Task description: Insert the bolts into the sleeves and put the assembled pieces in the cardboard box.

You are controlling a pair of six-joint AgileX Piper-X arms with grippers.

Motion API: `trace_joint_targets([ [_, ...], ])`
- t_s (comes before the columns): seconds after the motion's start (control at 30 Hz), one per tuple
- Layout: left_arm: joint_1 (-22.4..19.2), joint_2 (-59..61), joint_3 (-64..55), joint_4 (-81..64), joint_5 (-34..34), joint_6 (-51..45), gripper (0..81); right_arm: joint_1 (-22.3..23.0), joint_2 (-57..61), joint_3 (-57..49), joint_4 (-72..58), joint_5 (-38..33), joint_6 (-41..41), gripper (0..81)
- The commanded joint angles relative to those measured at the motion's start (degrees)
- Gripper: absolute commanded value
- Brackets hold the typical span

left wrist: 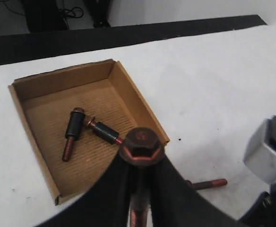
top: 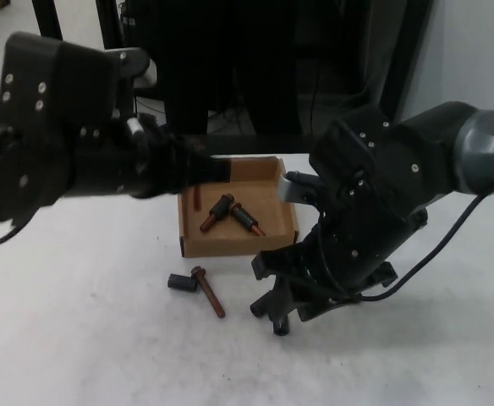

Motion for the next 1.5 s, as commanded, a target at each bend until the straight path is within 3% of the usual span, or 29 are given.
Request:
trace_joint_targets([
  [0.0, -0.73, -3.44, 2.91, -0.56, -0.17, 2.25, 0.8, 0.14, 1.22, -1.70, -0.55, 0.78, 0.69, 40.5],
  [0.53, -1.11, -18.92, 8.90, -2.08, -0.88, 6.68, 0.8, 0.14, 8.01, -7.13, -0.01, 4.44, 2.40, 40.5],
  [1.07, -1.11, -19.85, 8.90, -2.08, -0.88, 6.67, 0.8, 0.50, 12.77, -10.44, 4.30, 10.60, 3.73, 40.5],
  [1.33, -1.11, -19.85, 8.90, -2.08, -0.88, 6.67, 0.8, 4.45, 15.95, -10.44, 7.80, 10.16, 4.43, 40.3],
  [1.4, -1.11, -19.82, 8.90, -2.08, -0.73, 6.67, 0.8, 5.40, 16.26, -10.44, 7.60, 10.16, 4.43, 38.3],
  [1.47, -1.11, -19.82, 8.90, -1.87, 0.64, 6.67, 0.8, 6.04, 16.23, -10.44, 7.36, 10.16, 4.43, 31.1],
])
